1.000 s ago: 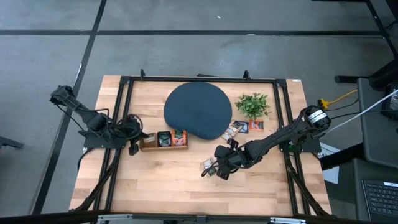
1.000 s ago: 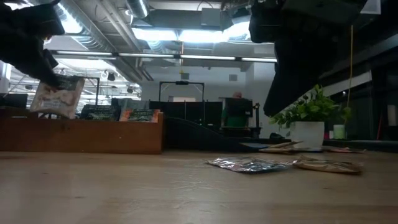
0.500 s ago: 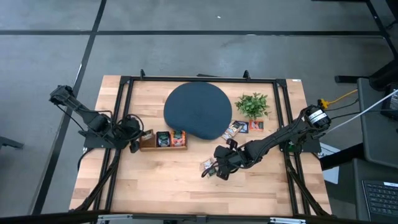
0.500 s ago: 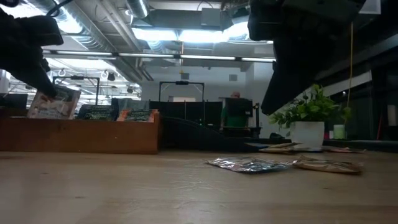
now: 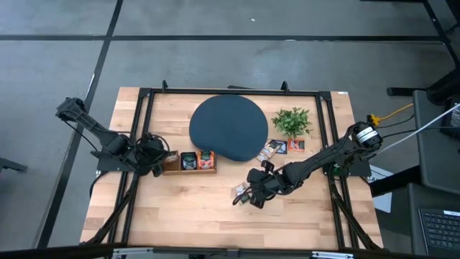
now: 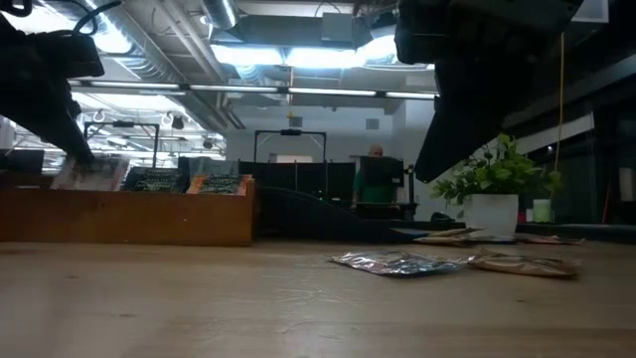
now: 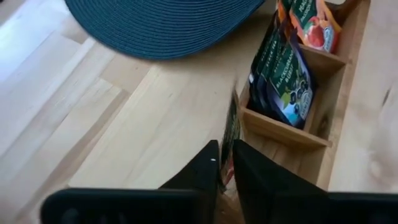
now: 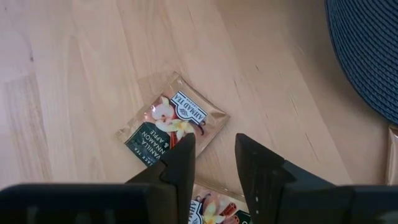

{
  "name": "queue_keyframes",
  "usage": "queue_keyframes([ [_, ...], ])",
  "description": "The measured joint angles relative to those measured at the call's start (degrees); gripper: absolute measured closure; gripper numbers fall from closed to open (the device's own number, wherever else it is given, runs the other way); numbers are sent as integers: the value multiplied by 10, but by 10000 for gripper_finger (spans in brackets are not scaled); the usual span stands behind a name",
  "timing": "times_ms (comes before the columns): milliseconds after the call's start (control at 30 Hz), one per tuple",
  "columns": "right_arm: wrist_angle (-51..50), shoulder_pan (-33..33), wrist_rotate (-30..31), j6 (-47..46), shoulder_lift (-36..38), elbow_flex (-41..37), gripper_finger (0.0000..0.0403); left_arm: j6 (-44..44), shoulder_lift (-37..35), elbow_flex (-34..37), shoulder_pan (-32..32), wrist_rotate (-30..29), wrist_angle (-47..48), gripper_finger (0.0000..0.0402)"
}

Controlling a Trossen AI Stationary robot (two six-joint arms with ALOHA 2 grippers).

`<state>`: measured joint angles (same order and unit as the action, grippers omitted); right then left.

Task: Pick & Place Tea
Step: Put the brown tea bag into the left section of the wooden organizer

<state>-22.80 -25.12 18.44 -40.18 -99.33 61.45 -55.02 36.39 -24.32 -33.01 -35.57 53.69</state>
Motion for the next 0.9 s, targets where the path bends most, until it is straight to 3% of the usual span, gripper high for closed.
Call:
queue_keyframes([
  [433, 6, 0, 0, 1, 0, 0, 286, -29, 8, 0, 0, -3, -35, 288],
  [700, 5, 0, -4, -12, 0, 0, 286, 114, 4, 0, 0, -9, -244, 294],
  [900, 1, 0, -15, -26, 0, 0, 286, 227, 50, -1, 0, 2, -421, 301],
])
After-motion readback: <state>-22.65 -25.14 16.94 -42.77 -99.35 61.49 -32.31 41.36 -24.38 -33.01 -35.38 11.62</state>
